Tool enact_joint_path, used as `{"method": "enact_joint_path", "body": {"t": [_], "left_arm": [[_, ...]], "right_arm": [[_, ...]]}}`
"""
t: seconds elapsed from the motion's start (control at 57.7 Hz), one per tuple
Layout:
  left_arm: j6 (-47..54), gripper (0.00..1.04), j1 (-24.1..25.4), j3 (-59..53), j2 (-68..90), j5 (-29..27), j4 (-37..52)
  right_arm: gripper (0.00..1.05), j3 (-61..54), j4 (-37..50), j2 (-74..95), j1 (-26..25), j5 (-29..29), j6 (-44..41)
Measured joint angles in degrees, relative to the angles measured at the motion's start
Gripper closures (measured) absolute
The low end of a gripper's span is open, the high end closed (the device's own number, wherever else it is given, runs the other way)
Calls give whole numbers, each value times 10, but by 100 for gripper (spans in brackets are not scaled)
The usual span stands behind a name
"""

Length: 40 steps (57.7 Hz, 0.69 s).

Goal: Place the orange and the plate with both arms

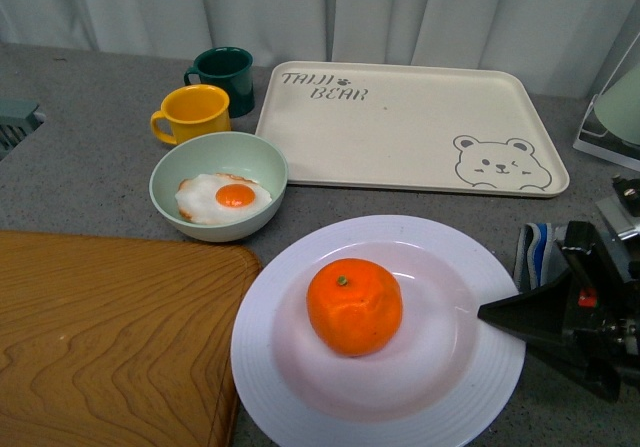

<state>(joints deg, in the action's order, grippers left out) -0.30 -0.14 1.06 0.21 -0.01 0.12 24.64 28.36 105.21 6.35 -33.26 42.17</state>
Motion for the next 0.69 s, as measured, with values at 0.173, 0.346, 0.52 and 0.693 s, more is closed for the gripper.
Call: {"method": "enact_joint_path", "body": {"t": [0.173,0.346,0.52,0.693], "left_arm": [[0,7,0,0,0,0,0],[0,7,0,0,0,0,0],[0,7,0,0,0,0,0],[0,7,0,0,0,0,0]], "right_arm": [[104,-21,77,-33,-31,-1,27],[104,-26,120,-59,-51,-16,40],[104,-26,181,-71,-66,-41,82],[104,-1,236,-43,-70,-45,122]]}}
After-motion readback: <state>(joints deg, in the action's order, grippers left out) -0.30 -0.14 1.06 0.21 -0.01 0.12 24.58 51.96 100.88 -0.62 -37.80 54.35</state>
